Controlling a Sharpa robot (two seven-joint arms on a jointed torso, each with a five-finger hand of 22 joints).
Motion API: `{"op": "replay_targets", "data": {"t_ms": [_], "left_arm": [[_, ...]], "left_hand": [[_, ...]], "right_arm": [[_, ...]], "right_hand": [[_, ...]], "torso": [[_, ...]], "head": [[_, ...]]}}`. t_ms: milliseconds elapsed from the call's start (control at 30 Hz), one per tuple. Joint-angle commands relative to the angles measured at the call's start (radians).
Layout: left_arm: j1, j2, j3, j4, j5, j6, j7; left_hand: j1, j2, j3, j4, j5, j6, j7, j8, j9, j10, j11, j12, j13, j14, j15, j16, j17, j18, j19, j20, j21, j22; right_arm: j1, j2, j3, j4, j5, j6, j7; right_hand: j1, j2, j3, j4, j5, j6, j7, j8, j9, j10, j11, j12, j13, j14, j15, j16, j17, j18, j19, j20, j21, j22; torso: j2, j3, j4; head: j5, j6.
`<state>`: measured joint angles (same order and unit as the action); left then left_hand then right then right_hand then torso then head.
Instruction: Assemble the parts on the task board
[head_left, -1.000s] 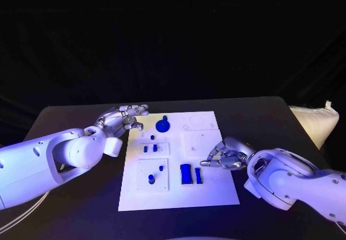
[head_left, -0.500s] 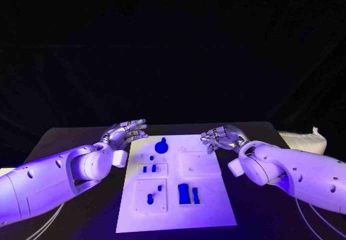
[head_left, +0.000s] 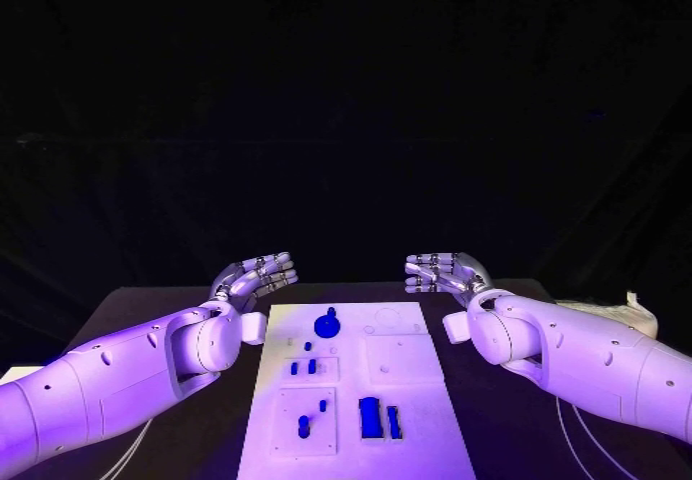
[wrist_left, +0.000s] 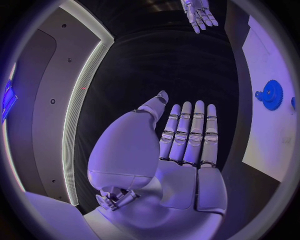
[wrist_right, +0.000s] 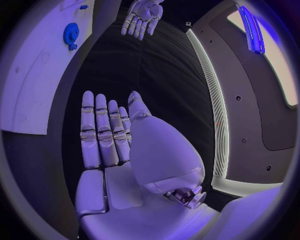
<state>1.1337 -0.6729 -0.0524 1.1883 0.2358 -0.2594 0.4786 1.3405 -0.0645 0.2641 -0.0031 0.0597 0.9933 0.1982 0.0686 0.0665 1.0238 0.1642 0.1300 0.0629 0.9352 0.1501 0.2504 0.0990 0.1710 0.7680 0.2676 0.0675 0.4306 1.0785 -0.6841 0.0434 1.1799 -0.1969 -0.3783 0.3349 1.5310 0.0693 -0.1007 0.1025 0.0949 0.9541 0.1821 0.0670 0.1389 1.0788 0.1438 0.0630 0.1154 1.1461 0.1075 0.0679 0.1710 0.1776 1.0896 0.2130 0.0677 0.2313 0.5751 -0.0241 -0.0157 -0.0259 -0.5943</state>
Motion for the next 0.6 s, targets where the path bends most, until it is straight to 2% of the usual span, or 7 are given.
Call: {"op": "replay_targets", "data": {"t_ms": [33,100,400,433,500,533,600], "left_arm": [[0.000,-0.002,0.000,0.004,-0.001,0.001,-0.003],[-0.003,-0.005,0.001,0.014,-0.007,-0.012,-0.002],[-0.029,-0.039,0.018,0.135,-0.082,-0.176,0.012],[-0.034,-0.044,0.021,0.156,-0.095,-0.205,0.015],[-0.044,-0.057,0.027,0.201,-0.124,-0.266,0.020],[-0.051,-0.066,0.032,0.234,-0.144,-0.310,0.024],[-0.060,-0.077,0.037,0.272,-0.168,-0.362,0.029]], "left_hand": [[-0.411,0.065,-0.082,0.003,-0.060,-0.304,-0.060,-0.069,-0.066,-0.314,-0.049,-0.041,-0.063,-0.286,-0.046,-0.080,-0.099,-0.051,-0.237,-0.083,-0.068,-0.135],[-0.483,0.065,-0.097,0.003,-0.060,-0.359,-0.070,-0.069,-0.066,-0.370,-0.057,-0.049,-0.063,-0.337,-0.054,-0.094,-0.099,-0.051,-0.278,-0.096,-0.068,-0.159],[-0.754,0.065,-0.150,0.003,-0.060,-0.559,-0.110,-0.069,-0.066,-0.576,-0.091,-0.130,-0.063,-0.526,-0.150,-0.143,-0.099,-0.079,-0.433,-0.151,-0.068,-0.245],[-0.780,0.065,-0.155,0.003,-0.060,-0.578,-0.114,-0.069,-0.066,-0.596,-0.164,-0.130,-0.063,-0.543,-0.150,-0.149,-0.099,-0.084,-0.447,-0.156,-0.068,-0.253],[-0.816,0.065,-0.162,0.003,-0.060,-0.605,-0.120,-0.069,-0.066,-0.624,-0.164,-0.130,-0.063,-0.569,-0.150,-0.155,-0.099,-0.084,-0.469,-0.163,-0.068,-0.265],[-0.837,0.065,-0.166,0.003,-0.060,-0.620,-0.123,-0.069,-0.066,-0.639,-0.164,-0.130,-0.063,-0.584,-0.150,-0.159,-0.099,-0.084,-0.480,-0.167,-0.068,-0.271],[-0.883,0.065,-0.175,0.003,-0.060,-0.654,-0.198,-0.069,-0.066,-0.675,-0.164,-0.130,-0.063,-0.616,-0.150,-0.167,-0.099,-0.095,-0.507,-0.176,-0.068,-0.286]], "right_arm": [[0.000,-0.005,0.000,0.010,-0.004,-0.006,-0.004],[-0.001,-0.008,-0.002,0.024,0.003,-0.019,0.003],[-0.013,-0.047,-0.020,0.185,0.089,-0.183,0.083],[-0.015,-0.053,-0.023,0.213,0.103,-0.211,0.097],[-0.019,-0.065,-0.029,0.261,0.129,-0.261,0.121],[-0.021,-0.070,-0.031,0.283,0.140,-0.283,0.132],[-0.024,-0.081,-0.036,0.327,0.164,-0.328,0.154]], "right_hand": [[-0.476,-0.069,0.101,-0.102,-0.095,-0.293,-0.056,-0.067,-0.044,-0.329,-0.045,-0.063,-0.038,-0.350,-0.034,-0.068,-0.055,-0.053,-0.333,-0.066,-0.068,-0.073],[-0.566,-0.069,0.101,-0.102,-0.095,-0.347,-0.067,-0.067,-0.052,-0.391,-0.053,-0.063,-0.115,-0.415,-0.107,-0.068,-0.066,-0.053,-0.395,-0.078,-0.068,-0.087],[-0.866,-0.069,0.101,-0.102,-0.095,-0.536,-0.103,-0.067,-0.139,-0.605,-0.144,-0.063,-0.115,-0.643,-0.107,-0.068,-0.099,-0.081,-0.612,-0.120,-0.068,-0.132],[-0.895,-0.069,0.101,-0.102,-0.095,-0.554,-0.106,-0.067,-0.139,-0.626,-0.144,-0.063,-0.115,-0.665,-0.107,-0.068,-0.171,-0.091,-0.633,-0.124,-0.068,-0.136],[-0.936,-0.069,0.101,-0.102,-0.095,-0.580,-0.111,-0.067,-0.139,-0.655,-0.144,-0.063,-0.115,-0.696,-0.107,-0.068,-0.171,-0.091,-0.662,-0.130,-0.068,-0.143],[-0.960,-0.069,0.101,-0.102,-0.095,-0.596,-0.182,-0.067,-0.139,-0.673,-0.144,-0.063,-0.115,-0.715,-0.107,-0.068,-0.171,-0.091,-0.680,-0.133,-0.068,-0.146],[-1.012,-0.069,0.101,-0.102,-0.095,-0.628,-0.182,-0.067,-0.139,-0.709,-0.144,-0.063,-0.115,-0.754,-0.107,-0.068,-0.171,-0.102,-0.717,-0.140,-0.068,-0.154]], "torso": [[0.001,0.0000,0.0006],[-0.006,0.0052,0.0039],[-0.031,0.0241,0.0157],[-0.031,0.0241,0.0157],[-0.031,0.0241,0.0157],[-0.031,0.0241,0.0157],[-0.031,0.0241,0.0157]], "head": [[-0.001,-0.001],[0.004,-0.002],[0.026,-0.006],[0.026,-0.006],[0.026,-0.006],[0.026,-0.006],[0.026,-0.006]]}}
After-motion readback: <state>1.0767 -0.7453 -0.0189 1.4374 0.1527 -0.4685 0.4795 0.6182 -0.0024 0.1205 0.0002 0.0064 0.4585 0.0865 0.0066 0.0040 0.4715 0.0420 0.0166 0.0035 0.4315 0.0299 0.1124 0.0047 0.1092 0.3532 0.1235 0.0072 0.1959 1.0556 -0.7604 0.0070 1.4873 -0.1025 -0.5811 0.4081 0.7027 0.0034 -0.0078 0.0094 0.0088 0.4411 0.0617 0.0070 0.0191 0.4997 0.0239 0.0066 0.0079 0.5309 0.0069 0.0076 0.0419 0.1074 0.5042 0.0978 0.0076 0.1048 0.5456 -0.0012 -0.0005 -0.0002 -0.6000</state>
